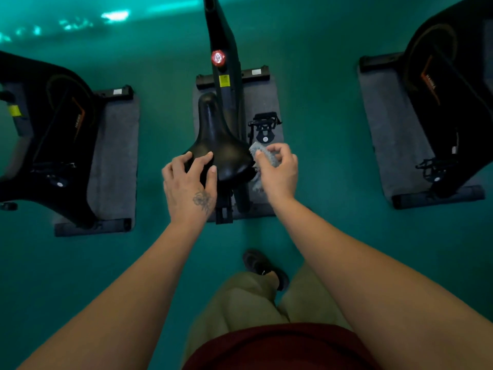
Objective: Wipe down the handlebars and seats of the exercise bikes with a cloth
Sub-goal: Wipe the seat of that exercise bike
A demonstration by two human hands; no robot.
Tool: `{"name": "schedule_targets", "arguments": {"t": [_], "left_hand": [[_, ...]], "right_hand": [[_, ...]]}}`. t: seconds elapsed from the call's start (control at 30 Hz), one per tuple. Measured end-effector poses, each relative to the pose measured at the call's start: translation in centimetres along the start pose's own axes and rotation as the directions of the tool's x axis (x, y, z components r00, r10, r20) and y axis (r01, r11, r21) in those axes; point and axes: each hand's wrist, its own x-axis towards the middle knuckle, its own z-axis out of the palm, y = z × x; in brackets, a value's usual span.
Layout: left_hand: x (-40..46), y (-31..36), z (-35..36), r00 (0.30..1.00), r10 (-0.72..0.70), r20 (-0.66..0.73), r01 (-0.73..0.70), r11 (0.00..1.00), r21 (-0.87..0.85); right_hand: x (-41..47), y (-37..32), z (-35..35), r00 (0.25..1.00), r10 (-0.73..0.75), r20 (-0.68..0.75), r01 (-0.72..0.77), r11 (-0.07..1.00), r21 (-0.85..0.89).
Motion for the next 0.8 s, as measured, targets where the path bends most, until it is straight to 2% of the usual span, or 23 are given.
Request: {"name": "schedule_targets", "arguments": {"t": [0.13, 0.27, 0.33, 0.5, 0.63, 0.73, 0.8], "left_hand": [[0.1, -0.1, -0.2, 1.0, 0.005, -0.003, -0.005, 1.0, -0.022], [0.2, -0.1, -0.2, 1.0, 0.001, -0.009, -0.001, 1.0, -0.009], [0.5, -0.3, -0.3, 1.0, 0.01, -0.016, -0.01, 1.0, -0.009], [1.0, -1.1, -0.5, 0.998, 0.058, -0.003, -0.058, 0.998, -0.007], [0.7, -0.8, -0.5, 1.0, 0.023, -0.004, -0.024, 0.999, -0.033], [0.5, -0.6, -0.4, 1.0, 0.01, -0.008, -0.01, 0.999, -0.043], [0.5, -0.6, -0.3, 1.0, 0.011, -0.014, -0.011, 0.999, -0.038]], "right_hand": [[-4.0, 1.4, 2.0, 0.999, 0.047, 0.014, -0.047, 0.997, 0.062], [-9.0, 2.1, 5.1, 0.993, -0.029, 0.111, 0.017, 0.993, 0.114], [-9.5, 1.9, 5.7, 0.996, -0.03, 0.079, 0.018, 0.989, 0.147], [-5.9, 1.2, 3.1, 0.992, 0.019, -0.125, 0.001, 0.987, 0.159], [-2.8, 1.0, 1.1, 0.991, 0.096, -0.092, -0.085, 0.99, 0.114], [-3.5, 1.0, 1.9, 0.992, 0.089, -0.087, -0.082, 0.993, 0.08], [-4.8, 1.4, 3.0, 0.994, 0.057, -0.091, -0.046, 0.992, 0.119]]}}
